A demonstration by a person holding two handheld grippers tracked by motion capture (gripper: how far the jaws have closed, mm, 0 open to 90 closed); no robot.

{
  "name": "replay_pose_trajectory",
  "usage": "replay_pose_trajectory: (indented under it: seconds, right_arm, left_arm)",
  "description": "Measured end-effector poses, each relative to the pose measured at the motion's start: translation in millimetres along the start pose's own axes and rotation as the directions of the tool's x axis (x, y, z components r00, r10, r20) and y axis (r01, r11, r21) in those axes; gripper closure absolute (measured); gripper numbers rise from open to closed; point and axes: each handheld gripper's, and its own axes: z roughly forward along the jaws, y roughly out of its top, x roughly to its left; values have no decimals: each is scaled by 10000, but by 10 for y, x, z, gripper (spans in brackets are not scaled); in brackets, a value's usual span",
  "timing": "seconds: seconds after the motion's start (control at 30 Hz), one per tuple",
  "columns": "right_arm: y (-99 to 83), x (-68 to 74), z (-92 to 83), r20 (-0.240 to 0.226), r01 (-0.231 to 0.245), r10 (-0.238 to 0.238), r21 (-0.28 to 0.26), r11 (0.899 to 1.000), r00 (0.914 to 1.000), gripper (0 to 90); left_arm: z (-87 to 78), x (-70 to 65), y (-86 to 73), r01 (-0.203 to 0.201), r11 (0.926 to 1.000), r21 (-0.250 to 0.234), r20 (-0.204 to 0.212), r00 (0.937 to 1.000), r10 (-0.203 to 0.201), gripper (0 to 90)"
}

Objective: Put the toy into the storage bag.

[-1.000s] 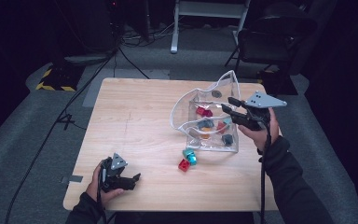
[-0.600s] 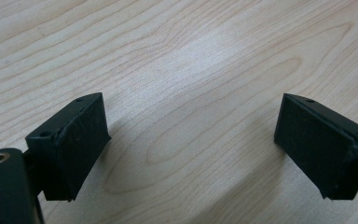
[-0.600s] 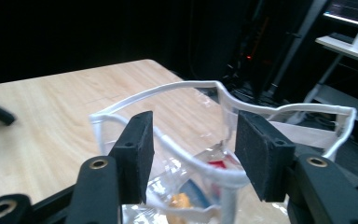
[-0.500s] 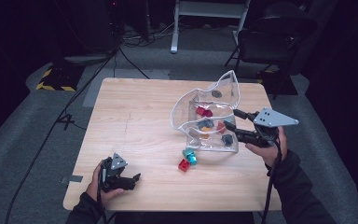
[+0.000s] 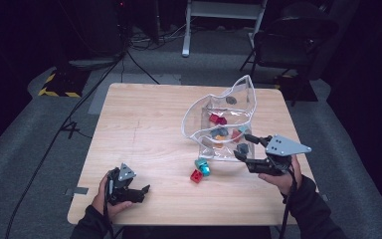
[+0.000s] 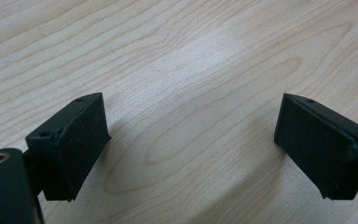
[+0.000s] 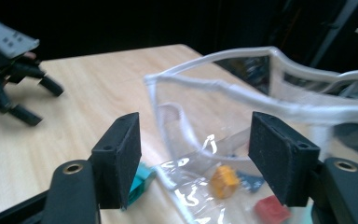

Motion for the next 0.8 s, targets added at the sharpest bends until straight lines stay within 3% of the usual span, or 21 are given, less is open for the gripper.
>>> replay_pose_trajectory:
  seconds: [0.5,0.8]
  right_arm:
    - [-394,230,426,-619,-116,197,1272,9918,9979,294]
    - [-636,405,778,-1347,75,224,2181,9759,9906,314]
  left_arm:
    - [0,0,0,-2,10000,2,-1,10000,2,100]
    - [0,0,0,-9,10000,-3,-3,10000,9,101]
